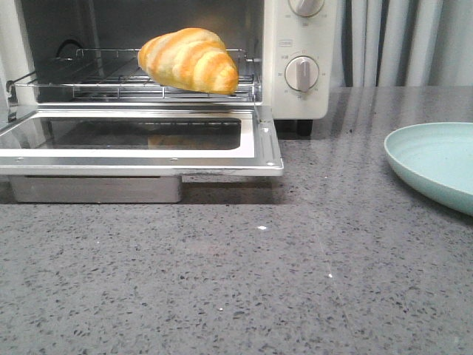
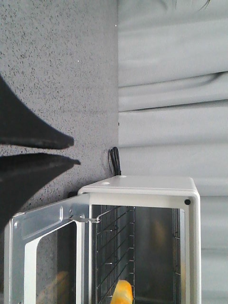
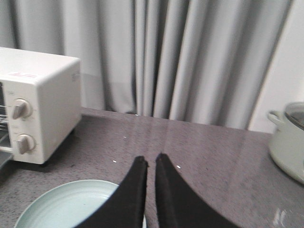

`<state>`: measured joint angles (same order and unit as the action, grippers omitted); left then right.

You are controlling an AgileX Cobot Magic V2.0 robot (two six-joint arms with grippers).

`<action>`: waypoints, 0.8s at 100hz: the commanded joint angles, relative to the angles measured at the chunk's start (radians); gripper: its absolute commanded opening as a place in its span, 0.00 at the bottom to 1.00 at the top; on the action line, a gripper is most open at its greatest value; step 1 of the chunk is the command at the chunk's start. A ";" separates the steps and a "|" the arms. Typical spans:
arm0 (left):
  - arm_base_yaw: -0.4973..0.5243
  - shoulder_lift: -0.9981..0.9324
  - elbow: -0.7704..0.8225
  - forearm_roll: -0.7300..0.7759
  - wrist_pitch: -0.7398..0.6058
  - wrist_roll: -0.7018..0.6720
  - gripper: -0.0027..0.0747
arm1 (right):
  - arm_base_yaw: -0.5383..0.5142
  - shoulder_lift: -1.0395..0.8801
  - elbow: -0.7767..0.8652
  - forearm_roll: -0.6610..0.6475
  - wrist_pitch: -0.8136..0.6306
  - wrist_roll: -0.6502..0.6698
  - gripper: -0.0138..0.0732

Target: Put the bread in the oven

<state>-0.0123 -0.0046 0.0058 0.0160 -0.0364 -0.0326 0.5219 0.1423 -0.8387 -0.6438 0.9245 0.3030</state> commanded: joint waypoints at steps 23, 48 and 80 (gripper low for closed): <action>-0.007 -0.032 0.022 0.000 -0.077 -0.007 0.01 | -0.233 -0.102 0.102 0.149 -0.148 -0.036 0.18; -0.007 -0.030 0.022 0.000 -0.077 -0.007 0.01 | -0.340 -0.175 0.287 0.325 -0.406 -0.073 0.18; -0.007 -0.030 0.022 0.000 -0.077 -0.007 0.01 | -0.378 -0.175 0.484 0.425 -0.658 -0.073 0.18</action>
<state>-0.0123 -0.0046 0.0058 0.0160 -0.0385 -0.0326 0.1514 -0.0147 -0.3717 -0.2250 0.4148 0.2419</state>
